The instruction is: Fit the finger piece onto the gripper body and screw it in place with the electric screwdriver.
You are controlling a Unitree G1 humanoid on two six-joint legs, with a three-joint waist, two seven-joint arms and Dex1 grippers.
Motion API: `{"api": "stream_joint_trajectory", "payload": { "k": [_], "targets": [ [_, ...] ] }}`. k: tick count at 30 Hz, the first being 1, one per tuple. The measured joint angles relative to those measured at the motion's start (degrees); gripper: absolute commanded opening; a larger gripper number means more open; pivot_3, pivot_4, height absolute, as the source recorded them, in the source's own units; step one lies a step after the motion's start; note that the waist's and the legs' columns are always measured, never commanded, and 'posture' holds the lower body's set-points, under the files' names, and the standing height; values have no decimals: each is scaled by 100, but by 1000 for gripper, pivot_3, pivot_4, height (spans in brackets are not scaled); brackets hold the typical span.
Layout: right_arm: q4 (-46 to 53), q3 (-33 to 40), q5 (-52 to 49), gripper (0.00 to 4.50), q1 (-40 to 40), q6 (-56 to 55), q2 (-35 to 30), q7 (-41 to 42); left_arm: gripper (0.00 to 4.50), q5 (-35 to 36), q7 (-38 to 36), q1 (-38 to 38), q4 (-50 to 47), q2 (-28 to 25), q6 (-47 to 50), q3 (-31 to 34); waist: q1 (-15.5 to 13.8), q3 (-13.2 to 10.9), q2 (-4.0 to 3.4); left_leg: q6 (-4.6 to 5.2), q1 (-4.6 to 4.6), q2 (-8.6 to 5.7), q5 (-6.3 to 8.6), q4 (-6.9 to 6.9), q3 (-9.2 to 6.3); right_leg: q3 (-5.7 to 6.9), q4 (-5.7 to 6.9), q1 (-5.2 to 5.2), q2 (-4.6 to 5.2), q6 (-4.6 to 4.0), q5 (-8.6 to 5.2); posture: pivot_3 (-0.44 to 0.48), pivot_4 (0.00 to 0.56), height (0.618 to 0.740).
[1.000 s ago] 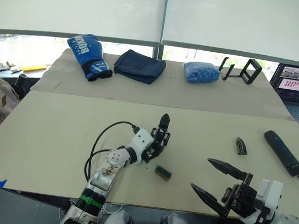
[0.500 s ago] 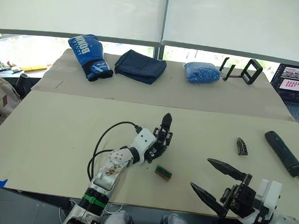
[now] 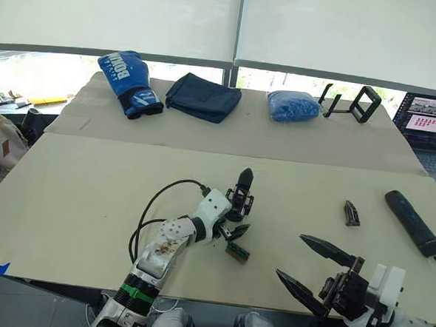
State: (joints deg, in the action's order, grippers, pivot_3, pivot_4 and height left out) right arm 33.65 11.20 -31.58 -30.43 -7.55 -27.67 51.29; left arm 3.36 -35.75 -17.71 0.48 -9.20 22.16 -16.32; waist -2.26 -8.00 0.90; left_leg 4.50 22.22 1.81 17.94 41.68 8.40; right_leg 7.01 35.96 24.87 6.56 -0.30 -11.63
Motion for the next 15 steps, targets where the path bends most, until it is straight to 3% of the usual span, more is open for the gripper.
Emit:
{"api": "stream_joint_trajectory", "payload": {
  "k": [4, 7, 12, 15],
  "targets": [
    [-55, 9, 9, 4500, -85, -83, 43, 6, 4426, 201, -224, 30, -82, -345, 0, 131, 28, 2, -4, -3, -1, 3, -1, -3, -1, -2, 4, 6, -1, -1, -1, 0, 150, 740],
    [-168, 82, 26, 4500, -408, -226, 123, 58, 4426, 535, -660, 82, -62, -972, -81, 592, 58, 2, -5, -18, -1, 14, -4, -10, -1, -2, 9, 15, -1, -10, -7, 0, 150, 740],
    [-396, 384, 111, 4500, -722, -574, 328, 43, 4426, 831, -1434, 101, 410, -1811, -575, 1161, 72, -4, -20, -35, 1, 11, -13, -16, -2, -1, 9, 18, -3, 10, -21, 0, 150, 740],
    [-666, 830, 355, 4500, -884, -822, 784, -450, 4426, 1216, -2186, 161, 899, -2180, -1087, 1562, 61, -5, -22, -41, 7, 12, -12, -19, -1, -1, 7, 28, 1, 8, -23, 0, 150, 740]
  ]
}}
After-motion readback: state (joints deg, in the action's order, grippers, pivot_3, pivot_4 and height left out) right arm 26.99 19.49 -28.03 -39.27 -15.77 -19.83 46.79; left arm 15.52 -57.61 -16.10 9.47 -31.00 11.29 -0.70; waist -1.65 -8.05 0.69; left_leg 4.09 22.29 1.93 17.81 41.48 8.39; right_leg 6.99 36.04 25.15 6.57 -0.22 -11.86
